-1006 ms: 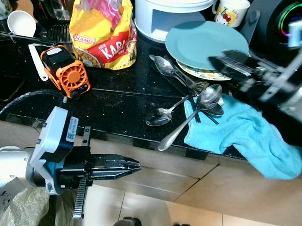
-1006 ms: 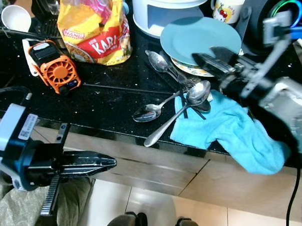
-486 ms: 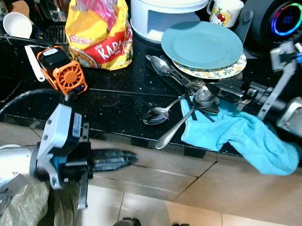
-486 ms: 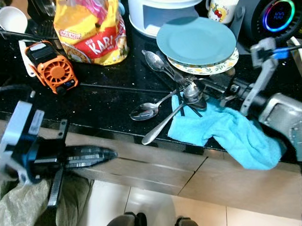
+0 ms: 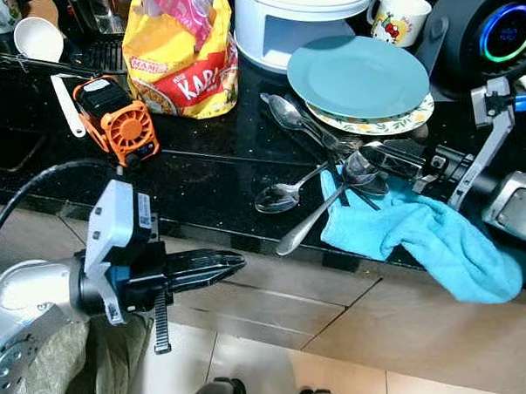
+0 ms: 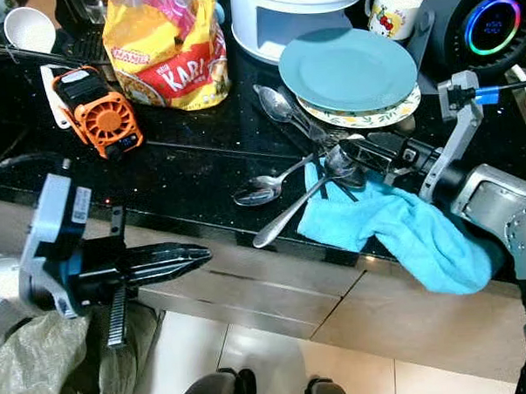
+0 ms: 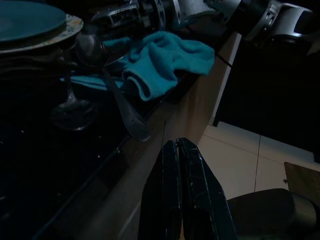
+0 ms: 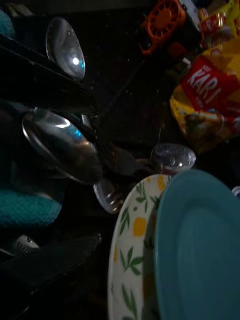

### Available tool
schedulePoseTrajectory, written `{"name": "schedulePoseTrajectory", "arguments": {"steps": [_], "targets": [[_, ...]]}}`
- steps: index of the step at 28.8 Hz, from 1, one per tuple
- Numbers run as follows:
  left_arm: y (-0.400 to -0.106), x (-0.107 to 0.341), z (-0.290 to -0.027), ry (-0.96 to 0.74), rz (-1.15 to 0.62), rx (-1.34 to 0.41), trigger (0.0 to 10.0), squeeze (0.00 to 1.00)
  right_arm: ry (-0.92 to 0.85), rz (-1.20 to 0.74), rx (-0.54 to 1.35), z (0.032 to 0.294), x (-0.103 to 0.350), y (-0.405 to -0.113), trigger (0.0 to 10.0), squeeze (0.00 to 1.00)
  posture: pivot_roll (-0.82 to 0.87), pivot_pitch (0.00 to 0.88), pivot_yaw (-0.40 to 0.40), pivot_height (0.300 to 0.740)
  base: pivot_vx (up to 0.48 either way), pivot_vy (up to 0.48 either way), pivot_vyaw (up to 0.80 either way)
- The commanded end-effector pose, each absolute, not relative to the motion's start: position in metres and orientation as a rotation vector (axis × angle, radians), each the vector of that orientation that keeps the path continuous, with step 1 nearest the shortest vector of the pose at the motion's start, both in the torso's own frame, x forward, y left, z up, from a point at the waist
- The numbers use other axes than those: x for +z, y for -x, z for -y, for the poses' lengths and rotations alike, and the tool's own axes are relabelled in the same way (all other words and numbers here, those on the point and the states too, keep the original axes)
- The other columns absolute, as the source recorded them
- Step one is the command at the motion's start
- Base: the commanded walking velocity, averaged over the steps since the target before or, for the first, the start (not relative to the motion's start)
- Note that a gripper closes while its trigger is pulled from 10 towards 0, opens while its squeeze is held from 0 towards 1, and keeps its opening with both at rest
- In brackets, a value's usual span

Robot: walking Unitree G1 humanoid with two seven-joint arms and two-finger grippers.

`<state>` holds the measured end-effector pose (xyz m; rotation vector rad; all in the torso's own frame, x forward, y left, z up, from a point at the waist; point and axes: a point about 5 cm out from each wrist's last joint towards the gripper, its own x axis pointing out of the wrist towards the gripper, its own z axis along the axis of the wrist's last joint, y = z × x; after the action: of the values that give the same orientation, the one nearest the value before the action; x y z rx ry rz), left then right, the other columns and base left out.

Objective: Kitchen organization

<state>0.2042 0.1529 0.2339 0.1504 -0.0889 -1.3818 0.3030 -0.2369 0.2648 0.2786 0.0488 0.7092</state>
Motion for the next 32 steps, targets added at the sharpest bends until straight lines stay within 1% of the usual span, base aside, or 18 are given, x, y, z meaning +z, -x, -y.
{"name": "schedulePoseTrajectory", "arguments": {"steps": [1,2,4,5,11,18,20,21,25,32], "targets": [[-0.201,0.23,-0.148,-0.136,0.099,-1.397,10.0,0.0,-0.262,-0.033,0.733,0.237,0.27,-0.301,9.4,0.0,0.07,0.181,-0.031,0.74,0.0,0.0,0.0],[-0.201,0.23,-0.147,-0.133,0.098,-1.398,10.0,0.0,-0.256,-0.021,0.744,0.236,0.272,-0.3,9.7,0.0,0.08,0.178,-0.03,0.74,0.0,0.0,0.0],[-0.201,0.229,-0.147,-0.132,0.097,-1.399,10.0,0.0,-0.252,-0.014,0.751,0.235,0.273,-0.3,9.7,0.0,0.08,0.178,-0.03,0.74,0.0,0.0,0.0],[-0.201,0.229,-0.146,-0.13,0.096,-1.399,10.0,0.0,-0.257,0.0,0.745,0.235,0.275,-0.302,10.0,0.0,0.08,0.175,-0.028,0.74,0.0,0.0,0.0],[-0.202,0.227,-0.144,-0.126,0.093,-1.403,10.0,0.0,-0.246,0.063,0.753,0.232,0.291,-0.305,10.0,0.0,0.08,0.171,-0.028,0.74,0.0,0.0,0.0],[-0.201,0.223,-0.139,-0.121,0.094,-1.411,10.0,0.0,-0.125,-0.042,0.768,0.227,0.302,-0.3,10.0,0.0,0.08,0.162,-0.037,0.74,0.0,0.0,0.0],[-0.201,0.223,-0.139,-0.121,0.094,-1.411,10.0,0.0,-0.125,-0.042,0.768,0.227,0.302,-0.3,10.0,0.0,0.08,0.162,-0.037,0.74,0.0,0.0,0.0],[-0.201,0.222,-0.139,-0.119,0.094,-1.413,10.0,0.0,-0.113,-0.111,0.75,0.227,0.3,-0.299,10.0,0.0,0.08,0.166,-0.039,0.74,0.0,0.0,0.0],[-0.2,0.222,-0.138,-0.118,0.094,-1.413,10.0,0.0,-0.095,-0.185,0.691,0.231,0.293,-0.3,10.0,0.0,0.07,0.169,-0.038,0.74,0.0,0.0,0.0],[-0.2,0.221,-0.136,-0.117,0.096,-1.417,10.0,0.0,-0.112,-0.261,0.654,0.231,0.279,-0.303,10.0,0.0,0.07,0.173,-0.039,0.74,0.0,0.0,0.0]]}}
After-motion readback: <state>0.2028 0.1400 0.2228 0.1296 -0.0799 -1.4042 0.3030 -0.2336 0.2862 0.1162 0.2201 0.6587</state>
